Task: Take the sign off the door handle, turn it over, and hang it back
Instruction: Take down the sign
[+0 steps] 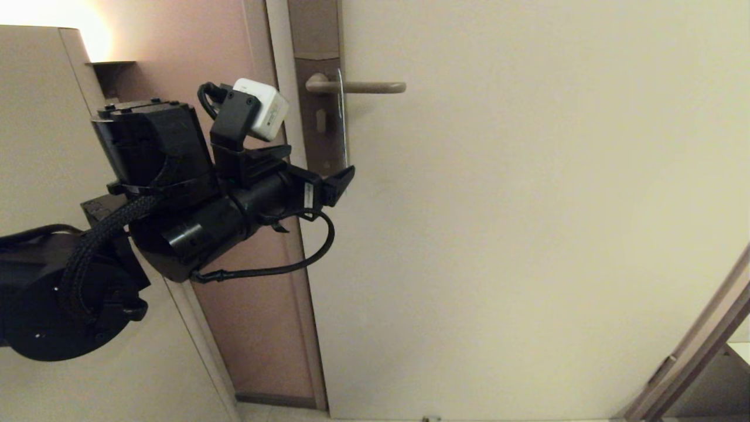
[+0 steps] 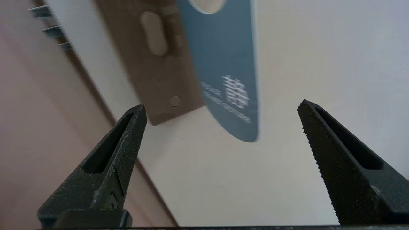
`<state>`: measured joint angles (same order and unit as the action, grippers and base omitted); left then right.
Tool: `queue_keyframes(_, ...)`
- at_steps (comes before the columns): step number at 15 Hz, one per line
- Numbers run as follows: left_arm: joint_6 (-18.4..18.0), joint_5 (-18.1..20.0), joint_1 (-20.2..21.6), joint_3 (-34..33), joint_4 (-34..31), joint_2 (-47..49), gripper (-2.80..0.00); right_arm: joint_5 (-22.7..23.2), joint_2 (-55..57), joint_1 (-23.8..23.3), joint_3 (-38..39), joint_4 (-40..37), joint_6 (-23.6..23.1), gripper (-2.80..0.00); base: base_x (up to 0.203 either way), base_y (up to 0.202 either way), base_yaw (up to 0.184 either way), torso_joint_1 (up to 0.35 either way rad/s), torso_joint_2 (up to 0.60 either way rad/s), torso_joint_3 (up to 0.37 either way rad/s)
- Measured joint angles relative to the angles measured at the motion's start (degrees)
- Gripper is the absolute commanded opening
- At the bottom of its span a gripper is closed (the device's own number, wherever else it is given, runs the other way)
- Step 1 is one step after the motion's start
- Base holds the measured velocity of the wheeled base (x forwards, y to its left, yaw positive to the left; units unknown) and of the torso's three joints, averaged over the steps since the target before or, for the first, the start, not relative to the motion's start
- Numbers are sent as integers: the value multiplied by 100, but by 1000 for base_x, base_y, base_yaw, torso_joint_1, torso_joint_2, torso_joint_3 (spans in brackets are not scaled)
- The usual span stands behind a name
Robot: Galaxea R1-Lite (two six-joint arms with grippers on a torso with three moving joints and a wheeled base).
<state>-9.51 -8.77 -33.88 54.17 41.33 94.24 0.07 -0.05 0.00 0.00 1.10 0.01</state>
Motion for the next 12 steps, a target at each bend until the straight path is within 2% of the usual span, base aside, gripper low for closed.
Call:
queue_keyframes(5, -97, -336, -2, 310, -15, 214, 0, 1, 0, 0, 0, 2, 1, -280, 0, 0, 0, 0, 0, 0)
queue_keyframes(12, -101, -427, -5, 575, 0, 553, 0, 0, 0, 0, 0, 0, -1, -280, 0, 0, 0, 0, 0, 0)
